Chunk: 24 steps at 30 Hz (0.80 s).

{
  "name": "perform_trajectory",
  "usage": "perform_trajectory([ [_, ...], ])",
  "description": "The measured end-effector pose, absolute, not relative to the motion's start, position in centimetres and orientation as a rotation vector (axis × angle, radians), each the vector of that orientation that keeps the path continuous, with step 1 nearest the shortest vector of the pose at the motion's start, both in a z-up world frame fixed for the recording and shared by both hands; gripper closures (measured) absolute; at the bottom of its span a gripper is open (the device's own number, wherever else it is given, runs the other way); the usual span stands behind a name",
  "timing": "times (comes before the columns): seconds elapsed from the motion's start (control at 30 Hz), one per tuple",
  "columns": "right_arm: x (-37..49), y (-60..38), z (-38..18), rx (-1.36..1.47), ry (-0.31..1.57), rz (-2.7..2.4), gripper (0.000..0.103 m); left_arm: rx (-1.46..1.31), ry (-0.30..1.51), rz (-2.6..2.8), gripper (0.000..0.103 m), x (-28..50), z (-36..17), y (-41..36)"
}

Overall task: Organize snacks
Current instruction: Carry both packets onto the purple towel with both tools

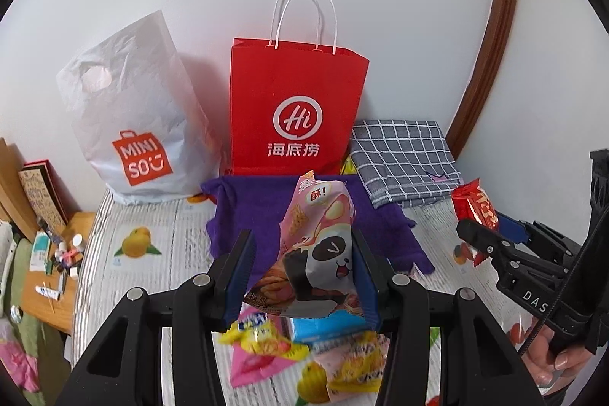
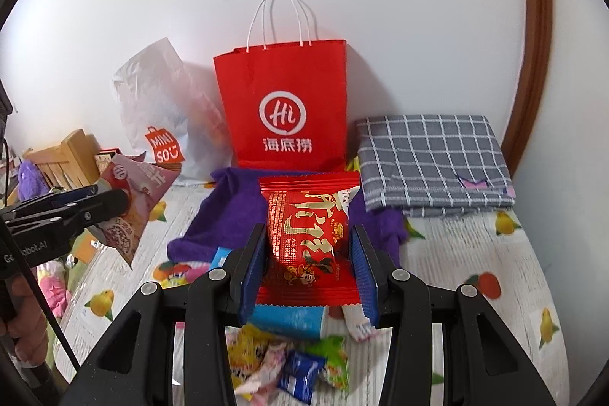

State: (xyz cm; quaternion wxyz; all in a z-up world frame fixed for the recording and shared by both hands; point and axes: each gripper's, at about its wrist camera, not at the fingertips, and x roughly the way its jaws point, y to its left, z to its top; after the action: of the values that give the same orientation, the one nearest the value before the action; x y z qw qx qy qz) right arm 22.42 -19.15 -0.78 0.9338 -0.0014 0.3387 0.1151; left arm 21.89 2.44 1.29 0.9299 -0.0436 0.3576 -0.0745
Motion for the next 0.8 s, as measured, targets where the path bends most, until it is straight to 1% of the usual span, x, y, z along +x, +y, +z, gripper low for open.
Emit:
perform_trajectory([
  [0.27,27.1,-17.7,-0.2,-0.011,0.692,0.289,0.06,-0.082,0.739,-0.134,0.056,25.0,1.5,3.5],
  [0.57,31.4,-16.6,1.3,0.063,0.684,0.381,0.06,-0.088,0.733,-0.126,0.056,27.6,1.8,4.6],
  [0.8,33.5,-16.6,0.4,0.041,0.7,0.376,0.06,-0.114,0.754,-0.135,0.056,30.0,0.6,4.8],
])
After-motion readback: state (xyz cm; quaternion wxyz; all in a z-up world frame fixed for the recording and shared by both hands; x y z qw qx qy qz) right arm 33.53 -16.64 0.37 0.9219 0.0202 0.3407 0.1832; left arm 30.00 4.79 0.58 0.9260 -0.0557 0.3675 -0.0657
